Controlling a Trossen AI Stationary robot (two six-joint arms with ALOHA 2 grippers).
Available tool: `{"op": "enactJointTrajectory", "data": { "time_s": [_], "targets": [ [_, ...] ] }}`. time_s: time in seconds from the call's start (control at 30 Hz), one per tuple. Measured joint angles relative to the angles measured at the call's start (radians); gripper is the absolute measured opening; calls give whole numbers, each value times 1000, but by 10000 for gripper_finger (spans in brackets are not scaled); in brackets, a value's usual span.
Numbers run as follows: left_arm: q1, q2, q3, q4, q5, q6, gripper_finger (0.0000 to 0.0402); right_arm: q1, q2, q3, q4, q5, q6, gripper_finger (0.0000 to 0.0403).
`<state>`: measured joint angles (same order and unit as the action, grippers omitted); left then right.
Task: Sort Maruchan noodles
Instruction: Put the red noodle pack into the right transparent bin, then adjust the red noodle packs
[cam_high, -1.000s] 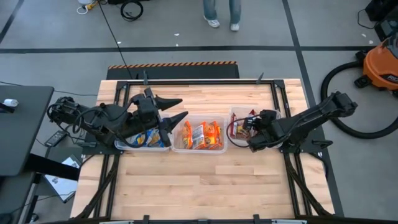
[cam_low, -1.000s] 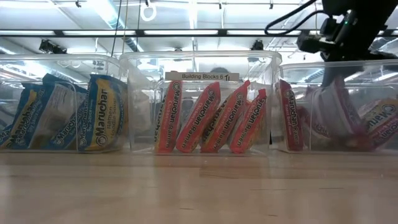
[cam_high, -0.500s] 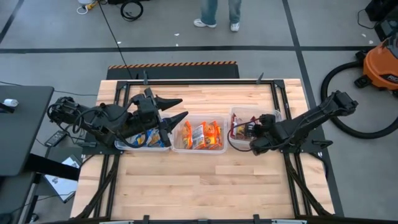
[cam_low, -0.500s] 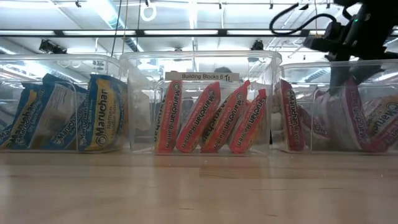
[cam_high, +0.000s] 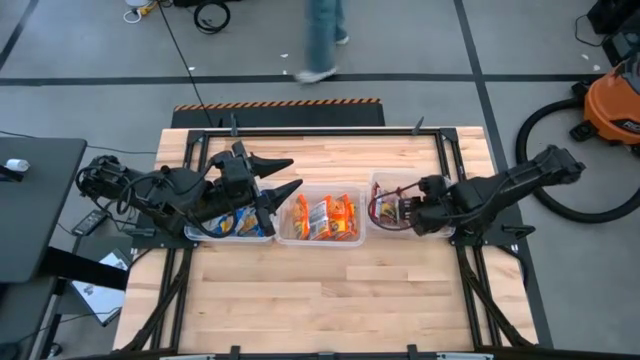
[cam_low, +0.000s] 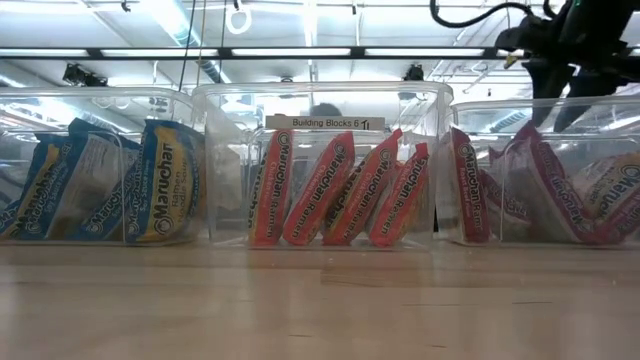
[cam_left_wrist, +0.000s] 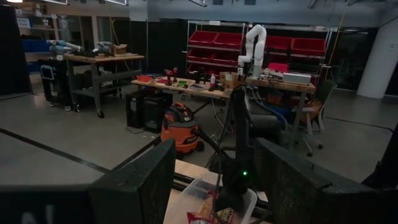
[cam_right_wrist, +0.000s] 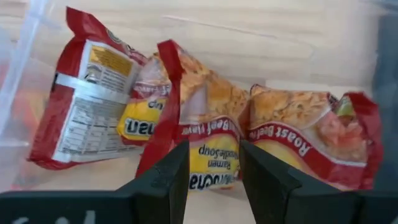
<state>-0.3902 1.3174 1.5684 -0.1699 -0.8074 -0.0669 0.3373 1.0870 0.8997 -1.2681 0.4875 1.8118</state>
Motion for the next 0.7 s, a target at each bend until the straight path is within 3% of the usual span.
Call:
{"op": "enactJointTrajectory", "data": {
  "time_s": [0.2, 0.3, 0.47, 0.63, 0.7],
  "targets": [
    [0, 0, 0, 0, 0, -11, 224, -77, -10, 0, 50, -19, -152, 145],
    [-1, 0, 0, 0, 1, -26, 224, -108, -10, 0, 82, -94, -259, 145],
    [-14, 17, 1, 2, 10, -27, 224, -132, -26, 0, -15, -193, -342, 144],
    [-22, 33, 1, 3, 26, -26, 224, -152, -32, 0, -103, -281, -564, 144],
    [-18, 45, 1, 3, 26, -26, 224, -179, -21, 0, -128, -307, -583, 144]
  ]
}}
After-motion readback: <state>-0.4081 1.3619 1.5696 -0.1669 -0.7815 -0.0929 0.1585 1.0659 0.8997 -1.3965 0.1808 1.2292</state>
